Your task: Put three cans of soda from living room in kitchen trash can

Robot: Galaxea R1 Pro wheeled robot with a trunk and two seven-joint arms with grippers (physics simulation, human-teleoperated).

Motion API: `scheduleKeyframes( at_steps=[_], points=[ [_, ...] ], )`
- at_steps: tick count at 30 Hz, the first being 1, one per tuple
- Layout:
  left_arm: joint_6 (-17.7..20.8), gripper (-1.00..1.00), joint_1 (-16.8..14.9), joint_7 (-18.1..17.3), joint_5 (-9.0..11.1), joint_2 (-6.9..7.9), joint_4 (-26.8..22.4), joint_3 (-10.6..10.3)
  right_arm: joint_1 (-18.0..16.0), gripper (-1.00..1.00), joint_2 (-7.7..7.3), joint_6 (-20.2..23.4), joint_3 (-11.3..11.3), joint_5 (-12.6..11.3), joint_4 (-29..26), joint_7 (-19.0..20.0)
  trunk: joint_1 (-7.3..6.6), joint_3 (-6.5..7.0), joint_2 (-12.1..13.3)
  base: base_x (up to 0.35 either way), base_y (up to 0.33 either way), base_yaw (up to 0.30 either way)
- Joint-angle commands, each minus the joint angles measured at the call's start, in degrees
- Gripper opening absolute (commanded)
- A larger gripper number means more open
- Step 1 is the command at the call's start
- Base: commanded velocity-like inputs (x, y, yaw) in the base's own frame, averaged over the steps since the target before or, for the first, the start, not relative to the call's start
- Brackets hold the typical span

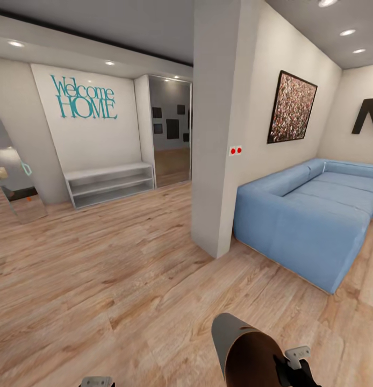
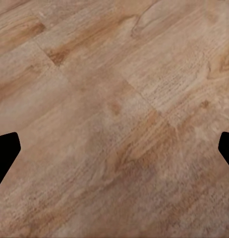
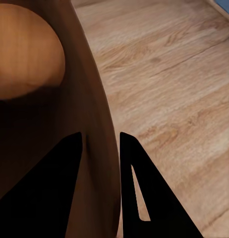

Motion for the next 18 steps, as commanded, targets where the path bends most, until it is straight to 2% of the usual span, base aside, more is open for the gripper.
scheduleKeyframes(
  at_steps=[1,18],
  points=[
    [0.0,1.00,0.0,0.0,0.0,0.00,-0.1,0.0,0.0,-1.00,-0.01,-0.2,-0.7,-0.2,-0.1,0.2,-0.23,0.19,0.4,0.000,0.000,0.000],
    [-1.9,1.00,0.2,-0.2,-0.2,0.08,-0.1,0.0,1.1,-1.00,0.11,-1.9,-0.7,-0.2,-1.1,1.3,-3.96,3.24,7.2,0.000,0.000,0.000]
  ],
)
